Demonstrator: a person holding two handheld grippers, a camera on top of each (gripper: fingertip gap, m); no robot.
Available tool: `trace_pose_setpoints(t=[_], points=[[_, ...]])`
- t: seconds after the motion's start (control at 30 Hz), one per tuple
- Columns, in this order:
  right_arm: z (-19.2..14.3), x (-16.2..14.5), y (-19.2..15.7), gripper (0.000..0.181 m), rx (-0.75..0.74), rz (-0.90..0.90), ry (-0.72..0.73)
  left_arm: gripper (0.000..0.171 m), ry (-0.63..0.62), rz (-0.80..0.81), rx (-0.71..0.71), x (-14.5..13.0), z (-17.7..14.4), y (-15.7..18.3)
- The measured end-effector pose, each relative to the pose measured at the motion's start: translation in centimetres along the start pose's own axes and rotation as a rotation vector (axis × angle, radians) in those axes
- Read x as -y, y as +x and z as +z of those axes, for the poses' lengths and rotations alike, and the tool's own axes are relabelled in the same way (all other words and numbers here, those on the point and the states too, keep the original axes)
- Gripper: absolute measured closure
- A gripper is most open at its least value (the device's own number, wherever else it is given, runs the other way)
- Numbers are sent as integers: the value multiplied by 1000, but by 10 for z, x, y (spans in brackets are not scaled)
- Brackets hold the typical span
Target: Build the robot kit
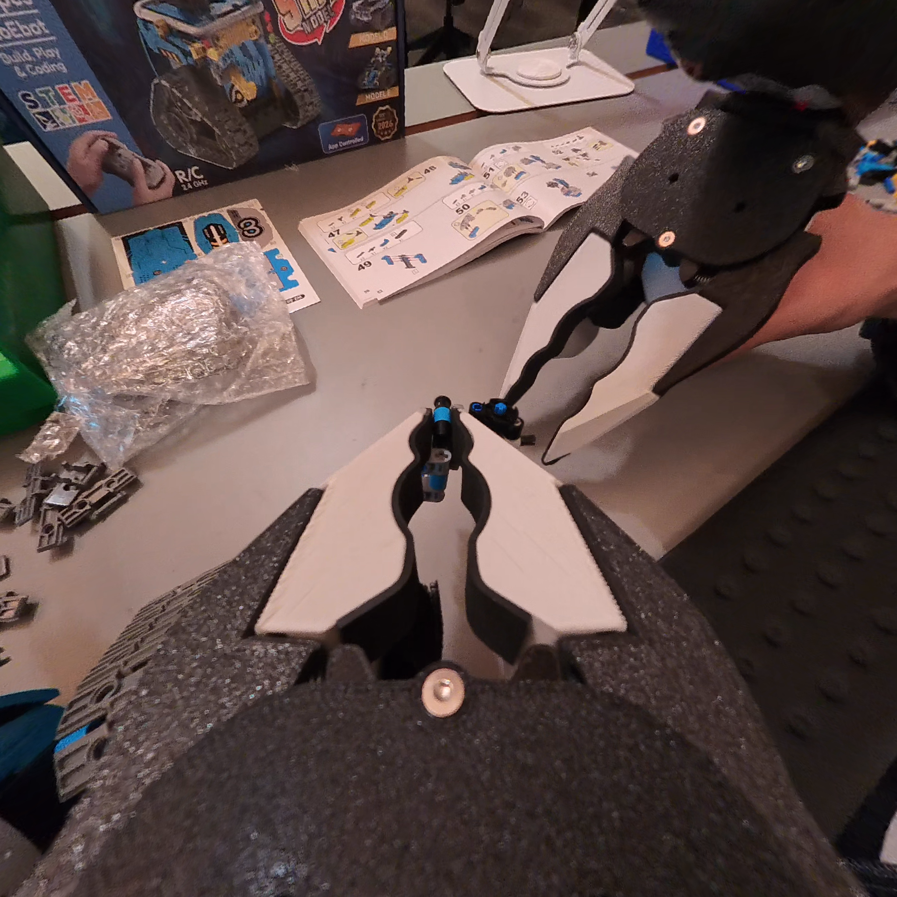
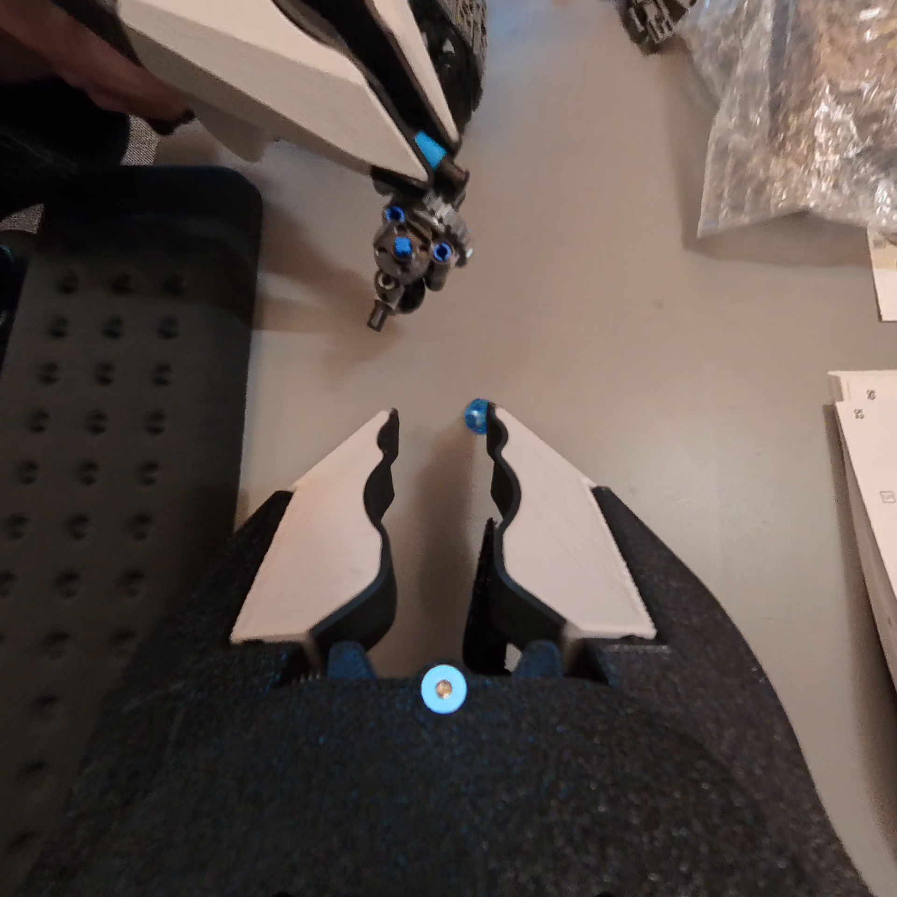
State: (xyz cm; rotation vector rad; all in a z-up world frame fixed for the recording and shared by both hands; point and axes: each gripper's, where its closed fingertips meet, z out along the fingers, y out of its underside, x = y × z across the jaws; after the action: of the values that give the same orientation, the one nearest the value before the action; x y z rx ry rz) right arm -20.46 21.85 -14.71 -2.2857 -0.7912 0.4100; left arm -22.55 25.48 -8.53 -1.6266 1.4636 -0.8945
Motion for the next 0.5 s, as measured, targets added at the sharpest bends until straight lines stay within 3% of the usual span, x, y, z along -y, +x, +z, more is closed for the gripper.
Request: trace_pose_setpoints(t=[0.17, 0.27, 0.5], points=[[13, -6, -4, 146, 1, -28, -53, 164, -31, 0, 11, -10, 6, -5], [13, -6, 10, 166, -64, 6, -53, 164, -31, 16, 18, -11, 7, -6], [10, -9, 11, 166, -62, -7, -41, 164, 21, 107, 36, -3, 7, -3]])
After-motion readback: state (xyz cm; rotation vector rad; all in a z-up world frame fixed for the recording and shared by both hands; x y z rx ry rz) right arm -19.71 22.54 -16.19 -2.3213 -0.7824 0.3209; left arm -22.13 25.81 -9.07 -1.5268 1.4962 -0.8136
